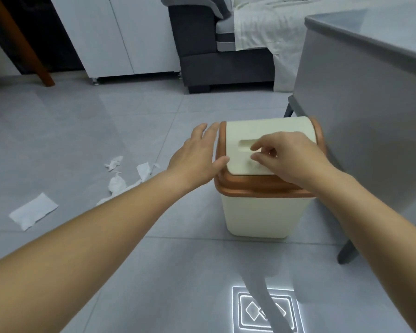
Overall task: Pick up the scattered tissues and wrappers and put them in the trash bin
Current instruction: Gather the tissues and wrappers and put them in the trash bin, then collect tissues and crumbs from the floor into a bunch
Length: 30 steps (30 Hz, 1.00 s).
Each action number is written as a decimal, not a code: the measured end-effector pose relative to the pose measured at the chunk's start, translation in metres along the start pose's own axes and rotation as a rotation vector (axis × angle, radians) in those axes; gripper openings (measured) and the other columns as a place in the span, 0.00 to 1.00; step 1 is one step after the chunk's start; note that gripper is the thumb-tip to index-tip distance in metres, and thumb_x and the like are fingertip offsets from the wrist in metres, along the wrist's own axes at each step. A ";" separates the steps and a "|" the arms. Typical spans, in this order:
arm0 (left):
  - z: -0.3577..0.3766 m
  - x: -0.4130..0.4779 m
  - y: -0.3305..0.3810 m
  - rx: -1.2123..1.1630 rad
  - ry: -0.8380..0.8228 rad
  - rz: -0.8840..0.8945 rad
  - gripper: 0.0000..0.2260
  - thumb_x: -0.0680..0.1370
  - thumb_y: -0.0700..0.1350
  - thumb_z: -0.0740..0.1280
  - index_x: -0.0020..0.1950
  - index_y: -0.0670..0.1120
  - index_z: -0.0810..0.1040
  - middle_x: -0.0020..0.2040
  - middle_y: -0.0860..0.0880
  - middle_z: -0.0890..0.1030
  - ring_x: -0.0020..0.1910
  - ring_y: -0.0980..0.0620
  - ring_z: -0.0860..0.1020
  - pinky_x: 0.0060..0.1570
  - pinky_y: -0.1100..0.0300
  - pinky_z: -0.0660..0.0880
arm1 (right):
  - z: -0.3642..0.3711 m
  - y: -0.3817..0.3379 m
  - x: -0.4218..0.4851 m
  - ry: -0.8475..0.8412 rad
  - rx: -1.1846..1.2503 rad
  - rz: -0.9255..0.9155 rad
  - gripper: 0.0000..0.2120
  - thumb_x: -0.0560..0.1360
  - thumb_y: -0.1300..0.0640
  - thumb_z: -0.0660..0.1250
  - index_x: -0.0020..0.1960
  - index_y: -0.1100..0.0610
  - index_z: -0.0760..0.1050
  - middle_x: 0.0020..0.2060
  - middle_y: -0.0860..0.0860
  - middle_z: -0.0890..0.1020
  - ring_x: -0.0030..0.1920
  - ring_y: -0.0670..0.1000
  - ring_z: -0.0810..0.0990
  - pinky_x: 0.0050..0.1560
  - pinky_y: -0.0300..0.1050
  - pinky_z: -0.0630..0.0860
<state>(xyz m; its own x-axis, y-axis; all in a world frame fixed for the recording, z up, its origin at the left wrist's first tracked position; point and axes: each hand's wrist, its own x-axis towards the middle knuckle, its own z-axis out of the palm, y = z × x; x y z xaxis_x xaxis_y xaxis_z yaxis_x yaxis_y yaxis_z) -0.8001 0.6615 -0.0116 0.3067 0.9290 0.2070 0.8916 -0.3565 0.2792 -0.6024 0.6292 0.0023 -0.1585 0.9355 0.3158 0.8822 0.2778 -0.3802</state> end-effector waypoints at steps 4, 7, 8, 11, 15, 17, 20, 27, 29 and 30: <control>-0.015 -0.096 -0.061 0.009 -0.090 0.003 0.34 0.75 0.60 0.62 0.75 0.57 0.48 0.76 0.53 0.51 0.70 0.48 0.65 0.60 0.50 0.69 | 0.036 -0.071 -0.014 -0.083 0.145 -0.161 0.10 0.72 0.49 0.66 0.53 0.49 0.78 0.40 0.45 0.78 0.41 0.49 0.76 0.46 0.49 0.75; -0.028 -0.185 -0.129 0.070 -0.231 -0.138 0.35 0.75 0.60 0.62 0.75 0.57 0.46 0.76 0.53 0.51 0.72 0.50 0.62 0.61 0.52 0.68 | 0.079 -0.131 -0.031 -0.330 0.127 -0.324 0.13 0.72 0.46 0.66 0.56 0.46 0.75 0.45 0.45 0.77 0.45 0.48 0.78 0.47 0.48 0.76; -0.033 -0.215 -0.154 0.084 -0.279 -0.213 0.35 0.75 0.59 0.62 0.76 0.56 0.47 0.76 0.52 0.50 0.72 0.49 0.61 0.63 0.53 0.68 | 0.096 -0.151 -0.038 -0.424 0.098 -0.371 0.14 0.73 0.45 0.65 0.58 0.45 0.74 0.47 0.45 0.76 0.47 0.48 0.78 0.48 0.48 0.76; -0.045 -0.303 -0.220 0.055 -0.342 -0.480 0.35 0.76 0.56 0.64 0.76 0.52 0.48 0.76 0.48 0.52 0.72 0.47 0.62 0.66 0.52 0.66 | 0.147 -0.209 -0.064 -0.662 0.046 -0.487 0.17 0.73 0.44 0.64 0.61 0.43 0.71 0.55 0.45 0.75 0.53 0.47 0.77 0.51 0.46 0.75; -0.042 -0.410 -0.280 -0.081 -0.358 -0.852 0.36 0.75 0.52 0.67 0.76 0.49 0.51 0.74 0.44 0.59 0.68 0.46 0.68 0.66 0.55 0.66 | 0.220 -0.290 -0.105 -0.918 0.066 -0.637 0.19 0.74 0.46 0.64 0.64 0.46 0.68 0.59 0.49 0.72 0.56 0.50 0.76 0.54 0.47 0.73; -0.033 -0.454 -0.298 -0.098 -0.447 -0.989 0.34 0.74 0.52 0.68 0.75 0.48 0.55 0.71 0.43 0.64 0.65 0.46 0.71 0.62 0.56 0.68 | 0.255 -0.328 -0.125 -1.001 0.056 -0.702 0.19 0.74 0.47 0.64 0.64 0.48 0.68 0.60 0.50 0.72 0.56 0.52 0.76 0.53 0.48 0.73; -0.016 -0.511 -0.307 -0.169 -0.577 -1.093 0.28 0.72 0.52 0.68 0.69 0.49 0.64 0.65 0.44 0.70 0.60 0.46 0.74 0.55 0.57 0.71 | 0.301 -0.374 -0.157 -1.099 0.053 -0.730 0.18 0.74 0.49 0.65 0.63 0.51 0.70 0.59 0.52 0.72 0.55 0.53 0.76 0.52 0.47 0.73; 0.026 -0.570 -0.300 -0.348 -0.492 -1.161 0.31 0.67 0.53 0.74 0.66 0.51 0.65 0.60 0.46 0.67 0.54 0.46 0.75 0.49 0.58 0.74 | 0.376 -0.416 -0.238 -1.273 0.000 -0.838 0.37 0.68 0.55 0.71 0.72 0.50 0.55 0.64 0.55 0.65 0.55 0.60 0.75 0.51 0.51 0.76; 0.035 -0.570 -0.300 -0.408 -0.403 -1.156 0.30 0.67 0.51 0.74 0.65 0.48 0.66 0.59 0.47 0.68 0.54 0.49 0.74 0.50 0.61 0.72 | 0.387 -0.417 -0.252 -1.224 0.003 -0.894 0.41 0.68 0.58 0.70 0.73 0.49 0.50 0.63 0.57 0.64 0.52 0.62 0.76 0.47 0.52 0.75; 0.040 -0.567 -0.299 -0.439 -0.366 -1.149 0.28 0.67 0.50 0.74 0.63 0.47 0.68 0.59 0.48 0.70 0.54 0.49 0.74 0.50 0.62 0.71 | 0.392 -0.417 -0.255 -1.182 0.022 -0.898 0.39 0.69 0.58 0.69 0.73 0.51 0.50 0.63 0.57 0.65 0.50 0.62 0.76 0.45 0.51 0.75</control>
<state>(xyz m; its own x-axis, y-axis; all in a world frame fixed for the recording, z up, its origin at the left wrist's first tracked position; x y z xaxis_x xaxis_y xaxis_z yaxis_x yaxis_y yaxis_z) -1.2277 0.2454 -0.2498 -0.4259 0.6712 -0.6066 0.5411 0.7264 0.4238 -1.1038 0.3603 -0.2601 -0.9028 0.0816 -0.4223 0.2915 0.8379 -0.4614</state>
